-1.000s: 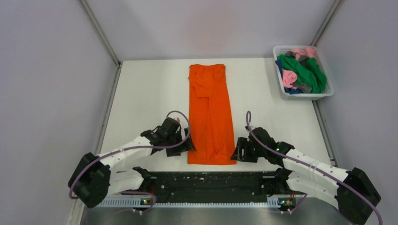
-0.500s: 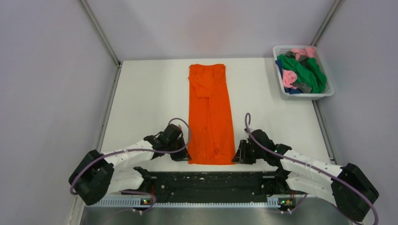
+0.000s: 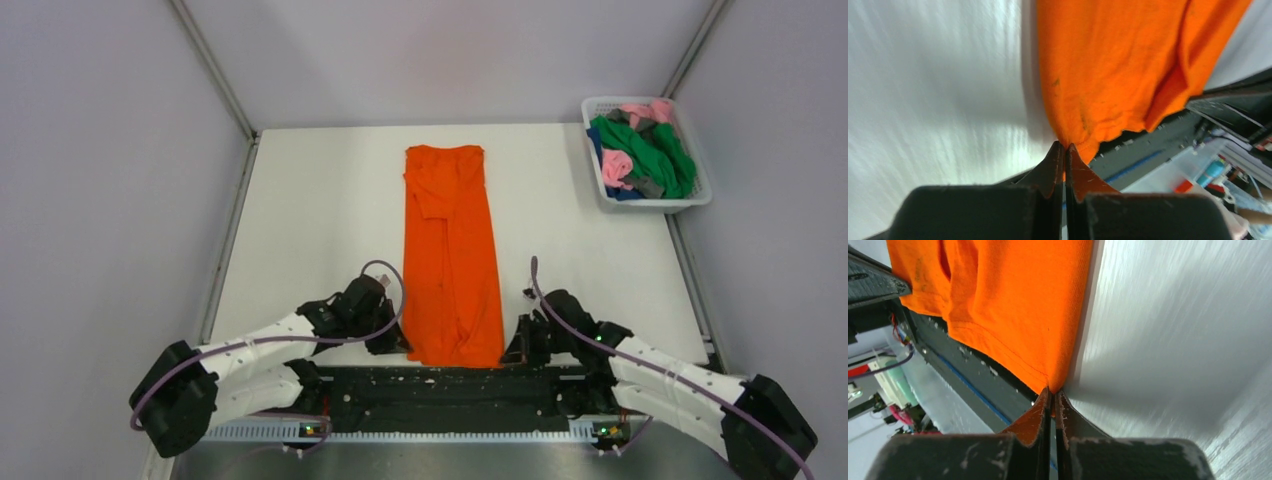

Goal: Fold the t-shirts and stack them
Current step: Grab the bottom of the folded rectangular tshirt with both arms, then fold the folded rectangular tshirt in 1/3 of the way, then grab one side of the 2/3 rectangular tshirt with both arms, then fold the long partially folded tshirt into a neat square, then smooth out wrinkles on the folded tshirt

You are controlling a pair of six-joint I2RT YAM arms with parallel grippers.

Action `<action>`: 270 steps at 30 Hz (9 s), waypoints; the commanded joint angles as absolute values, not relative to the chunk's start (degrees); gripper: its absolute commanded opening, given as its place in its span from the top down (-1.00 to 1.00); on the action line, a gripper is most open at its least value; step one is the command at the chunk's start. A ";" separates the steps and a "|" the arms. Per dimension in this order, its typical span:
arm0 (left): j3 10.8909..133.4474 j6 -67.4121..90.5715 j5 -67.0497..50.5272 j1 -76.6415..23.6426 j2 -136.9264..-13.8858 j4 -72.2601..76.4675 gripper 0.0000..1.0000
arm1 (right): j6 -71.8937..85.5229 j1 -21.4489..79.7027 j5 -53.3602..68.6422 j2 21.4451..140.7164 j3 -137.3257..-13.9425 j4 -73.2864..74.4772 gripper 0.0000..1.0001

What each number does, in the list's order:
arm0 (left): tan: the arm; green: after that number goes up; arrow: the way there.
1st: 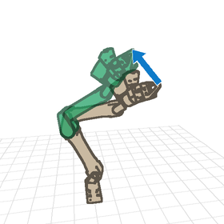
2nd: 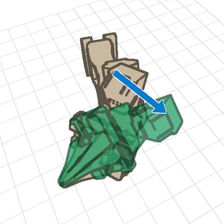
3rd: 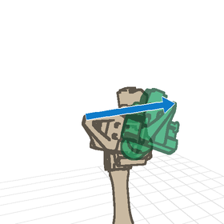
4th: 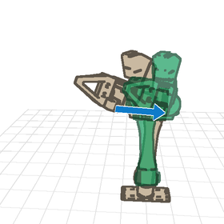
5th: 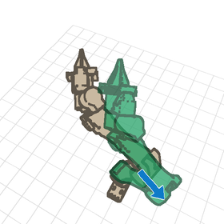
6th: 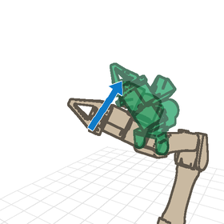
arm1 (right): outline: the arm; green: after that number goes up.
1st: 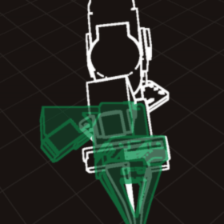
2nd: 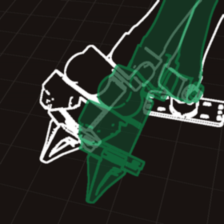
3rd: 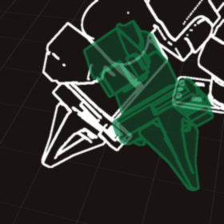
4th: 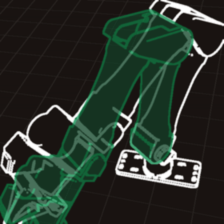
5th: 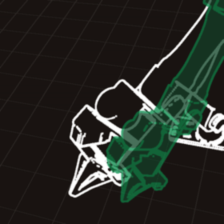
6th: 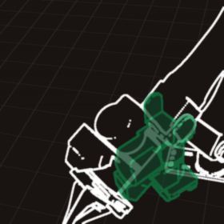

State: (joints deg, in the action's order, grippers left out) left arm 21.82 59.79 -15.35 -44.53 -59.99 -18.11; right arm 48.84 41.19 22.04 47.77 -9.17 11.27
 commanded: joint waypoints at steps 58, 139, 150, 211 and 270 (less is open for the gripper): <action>74.68 40.47 -20.12 -17.87 -105.59 -21.27 1.00 | 34.93 16.15 24.43 93.89 -56.33 1.77 1.00; 29.63 55.38 -17.22 -29.23 -49.98 -26.01 1.00 | 33.78 33.31 28.32 50.97 -33.17 24.45 1.00; 37.57 53.52 -8.10 -29.10 -39.88 -32.56 1.00 | 37.94 31.83 33.53 56.10 -39.11 5.30 1.00; 74.72 37.59 -25.19 -14.12 -98.19 -19.61 -0.97 | 43.23 23.41 41.09 88.49 -49.00 -19.15 -0.98; 62.20 38.96 -4.96 -17.16 -102.98 -22.32 0.79 | 28.85 25.53 17.19 64.82 -33.58 4.13 -0.97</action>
